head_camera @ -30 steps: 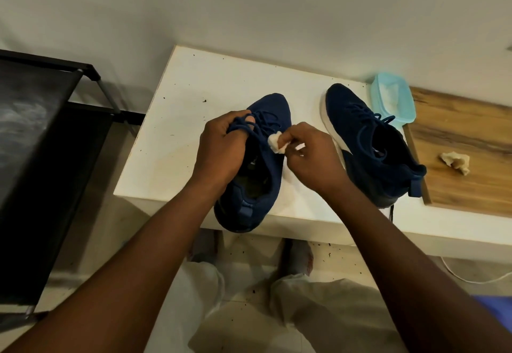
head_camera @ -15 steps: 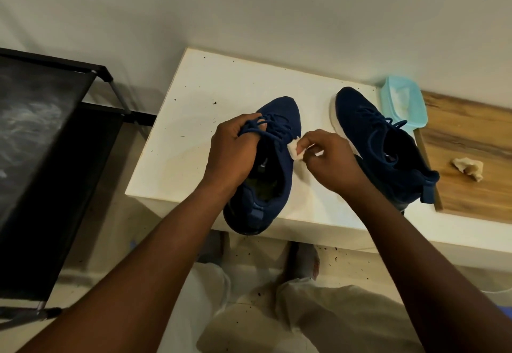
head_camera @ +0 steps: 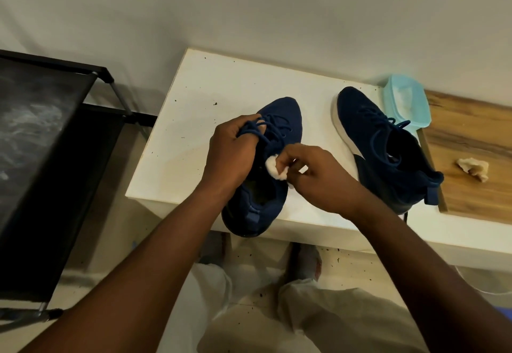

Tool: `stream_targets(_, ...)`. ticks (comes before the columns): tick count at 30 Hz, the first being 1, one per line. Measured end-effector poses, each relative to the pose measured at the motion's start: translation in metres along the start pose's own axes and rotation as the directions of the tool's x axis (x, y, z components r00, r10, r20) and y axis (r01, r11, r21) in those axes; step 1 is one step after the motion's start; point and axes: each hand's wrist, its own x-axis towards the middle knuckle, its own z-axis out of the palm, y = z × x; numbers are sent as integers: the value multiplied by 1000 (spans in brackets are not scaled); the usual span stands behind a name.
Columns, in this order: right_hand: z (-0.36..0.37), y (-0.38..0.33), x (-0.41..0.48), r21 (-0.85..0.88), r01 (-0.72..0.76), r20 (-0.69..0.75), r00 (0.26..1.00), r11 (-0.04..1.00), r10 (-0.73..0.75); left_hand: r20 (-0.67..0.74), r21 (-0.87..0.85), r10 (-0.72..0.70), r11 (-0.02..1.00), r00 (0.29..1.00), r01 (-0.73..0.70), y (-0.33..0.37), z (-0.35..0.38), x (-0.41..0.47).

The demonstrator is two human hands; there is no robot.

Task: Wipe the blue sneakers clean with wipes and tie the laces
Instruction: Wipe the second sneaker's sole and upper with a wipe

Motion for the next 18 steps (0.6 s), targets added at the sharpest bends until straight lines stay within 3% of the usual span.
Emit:
stream_targets(1,0,-3,-3,17,39,40,998,999,-40,1,7,3,1000,1000,-3,0,0,0)
stream_targets(3,1,4,3,0,39,-74,996,999,-39,3,15,2,1000,1000,-2,-1,1,1)
stream_targets(5,3,23,16,-38,-84,-290,955,996,70,5,13,-13,1000,1000,13,-2,1,2)
stream_targets(7,3,32,24,40,-201,-364,909,979,201,9,10,-21,1000,1000,21,-2,1,2)
stream_targets(9,4,25,19,76,-157,-259,950,985,171,10,2,-17,1000,1000,17,-3,0,2)
stream_targets(11,4,6,7,89,-6,-69,998,996,13,5,-11,-9,1000,1000,9,-3,-1,2)
stream_targets(13,1,0,1,105,90,37,995,990,-94,7,-10,8,1000,1000,-8,-2,0,1)
stream_targets(15,2,12,7,21,75,-91,993,997,-73,10,-15,6,1000,1000,-5,0,1,0)
stream_targets(18,-1,36,21,-48,-158,-324,936,986,134,14,-14,-6,1000,1000,6,0,1,0)
